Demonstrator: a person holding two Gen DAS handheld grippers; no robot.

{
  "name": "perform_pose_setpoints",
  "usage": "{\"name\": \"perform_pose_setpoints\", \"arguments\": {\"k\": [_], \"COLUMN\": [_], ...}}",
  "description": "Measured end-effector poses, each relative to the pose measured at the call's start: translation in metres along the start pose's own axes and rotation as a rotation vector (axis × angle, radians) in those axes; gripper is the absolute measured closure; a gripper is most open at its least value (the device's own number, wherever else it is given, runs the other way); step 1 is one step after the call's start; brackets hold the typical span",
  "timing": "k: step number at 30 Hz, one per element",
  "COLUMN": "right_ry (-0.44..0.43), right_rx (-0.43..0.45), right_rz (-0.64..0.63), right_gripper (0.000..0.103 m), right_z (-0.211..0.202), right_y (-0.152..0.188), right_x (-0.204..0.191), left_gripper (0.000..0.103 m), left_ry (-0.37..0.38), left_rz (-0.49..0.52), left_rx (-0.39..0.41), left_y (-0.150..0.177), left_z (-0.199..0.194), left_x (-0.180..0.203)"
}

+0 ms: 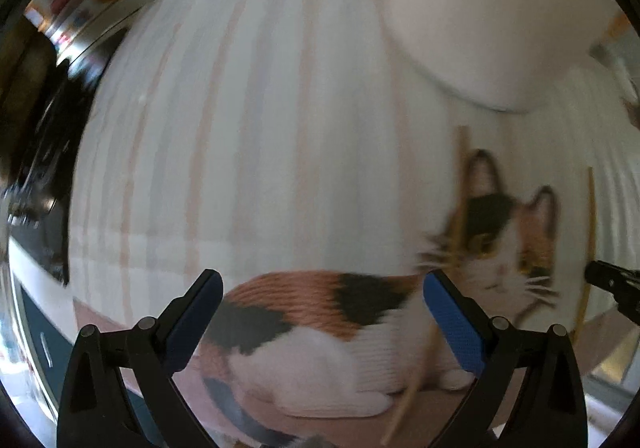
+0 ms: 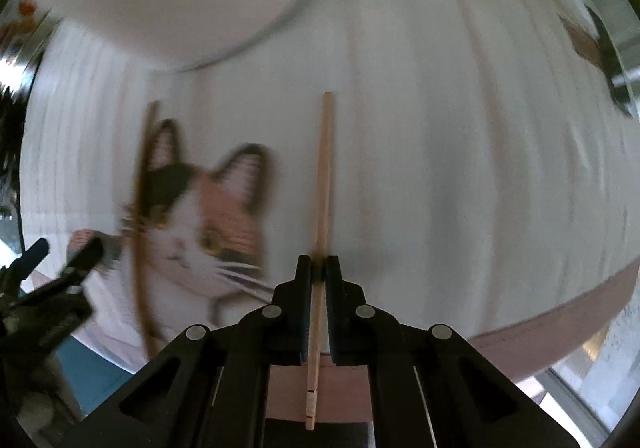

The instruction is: Organize utensils

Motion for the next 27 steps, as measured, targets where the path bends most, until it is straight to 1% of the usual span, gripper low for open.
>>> {"name": "perform_pose_setpoints", "arguments": {"k": [1, 3, 5, 6, 8, 9, 10, 11, 12, 14, 17, 18, 19, 21, 25, 27], "right_ry": [0.0, -0.006, -0.028, -0.032, -0.041, -0.038, -0.033, -0.025, -0.015, -0.007, -0.015, -0.043, -0.061, -0.098, -0.062, -0.057], "right_rx": [-0.001, -0.002, -0.006, -0.004, 0.003, 0.008, 0.011, 0.016, 0.02, 0.03, 0.037, 0.028, 0.022, 0.007, 0.012, 0.009], "right_rz": [0.021, 0.051, 0.072, 0.079, 0.087, 0.091, 0.089, 0.085, 0.08, 0.079, 0.081, 0.088, 0.092, 0.087, 0.038, 0.026], "right_gripper": [0.096, 0.097, 0.097, 0.097, 0.096, 0.096, 0.096, 0.096, 0.096, 0.096, 0.096, 0.096, 0.096, 0.096, 0.096, 0.096], "right_z": [-0.002, -0.004, -0.006, -0.007, -0.01, -0.011, -0.014, -0.014, -0.015, -0.018, -0.019, -0.02, -0.016, -0.017, -0.021, -0.022], "right_y": [0.0, 0.0, 0.0, -0.001, -0.004, -0.006, -0.006, -0.003, -0.004, -0.005, -0.003, -0.004, 0.007, 0.007, -0.004, -0.009], "right_x": [0.014, 0.031, 0.044, 0.048, 0.054, 0.055, 0.06, 0.055, 0.057, 0.058, 0.06, 0.06, 0.047, 0.041, 0.038, 0.038], "left_gripper": [0.003, 0.013, 0.036, 0.039, 0.066, 0.073, 0.086, 0.09, 0.097, 0.098, 0.098, 0.098, 0.098, 0.098, 0.097, 0.097], "left_ry": [0.012, 0.035, 0.053, 0.057, 0.066, 0.082, 0.092, 0.09, 0.083, 0.083, 0.12, 0.124, 0.124, 0.122, 0.11, 0.104], "left_rz": [0.025, 0.067, 0.097, 0.099, 0.119, 0.12, 0.119, 0.118, 0.111, 0.088, 0.029, 0.023, 0.021, 0.024, 0.028, 0.03], "left_rx": [-0.009, -0.03, -0.052, -0.039, -0.022, -0.021, -0.023, -0.025, -0.028, -0.04, -0.078, -0.083, -0.083, -0.086, -0.09, -0.091], "left_y": [-0.001, 0.0, 0.001, 0.0, -0.001, -0.001, 0.0, 0.0, 0.001, 0.003, 0.01, 0.012, 0.012, 0.012, 0.011, 0.013], "left_z": [0.002, 0.007, 0.011, 0.008, 0.004, 0.002, 0.001, 0.0, -0.001, -0.002, -0.005, -0.006, -0.007, -0.009, -0.008, -0.009], "left_x": [0.009, 0.026, 0.041, 0.044, 0.051, 0.054, 0.057, 0.059, 0.059, 0.058, 0.053, 0.053, 0.053, 0.053, 0.051, 0.058]}}
Point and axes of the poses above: each gripper's, at about its wrist camera, not at the fingertips, and z roughly the way its jaws point, x to its right, y to its underside, the point moved 7 cm from there along z, roughly the way its jaws point, and after that the axes turned 6 degrees about x, right-handed, at the moved point
